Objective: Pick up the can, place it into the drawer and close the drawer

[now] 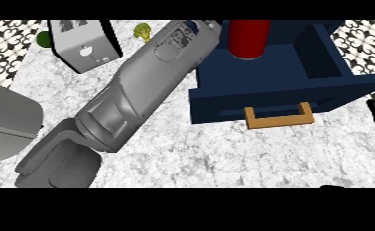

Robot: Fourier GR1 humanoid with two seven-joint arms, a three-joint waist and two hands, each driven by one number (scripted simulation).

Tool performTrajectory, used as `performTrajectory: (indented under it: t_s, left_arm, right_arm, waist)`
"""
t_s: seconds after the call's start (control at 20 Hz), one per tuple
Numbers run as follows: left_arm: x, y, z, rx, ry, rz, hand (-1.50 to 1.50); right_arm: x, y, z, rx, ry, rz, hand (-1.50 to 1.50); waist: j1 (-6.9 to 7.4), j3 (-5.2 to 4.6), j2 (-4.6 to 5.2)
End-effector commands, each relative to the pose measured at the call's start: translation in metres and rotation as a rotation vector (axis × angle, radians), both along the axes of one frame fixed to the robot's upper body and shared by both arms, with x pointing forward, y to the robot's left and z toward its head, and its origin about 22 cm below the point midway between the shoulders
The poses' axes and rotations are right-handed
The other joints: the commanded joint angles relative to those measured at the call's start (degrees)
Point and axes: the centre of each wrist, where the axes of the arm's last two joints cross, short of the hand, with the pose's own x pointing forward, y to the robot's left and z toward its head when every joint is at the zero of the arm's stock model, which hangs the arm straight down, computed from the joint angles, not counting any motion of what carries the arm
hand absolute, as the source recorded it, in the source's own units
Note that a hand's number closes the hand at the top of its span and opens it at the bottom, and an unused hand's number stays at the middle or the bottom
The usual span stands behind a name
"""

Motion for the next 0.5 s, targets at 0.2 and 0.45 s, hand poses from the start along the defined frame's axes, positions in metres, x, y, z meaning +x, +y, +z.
performTrajectory:
  t_s: [0.2, 0.45]
  left_arm:
    - [0.006, 0.01, -0.029, 0.085, -0.013, 0.045, 1.5]
    - [0.005, 0.008, -0.032, 0.11, -0.037, 0.038, 1.5]
  right_arm:
    - [0.008, -0.004, 0.001, 0.0, 0.007, 0.011, -1.5]
    - [0.012, -0.001, 0.005, -0.005, -0.005, 0.007, -1.5]
  waist:
    - [-1.05, 0.03, 0.29]
    - [-1.74, 0.02, 0.4]
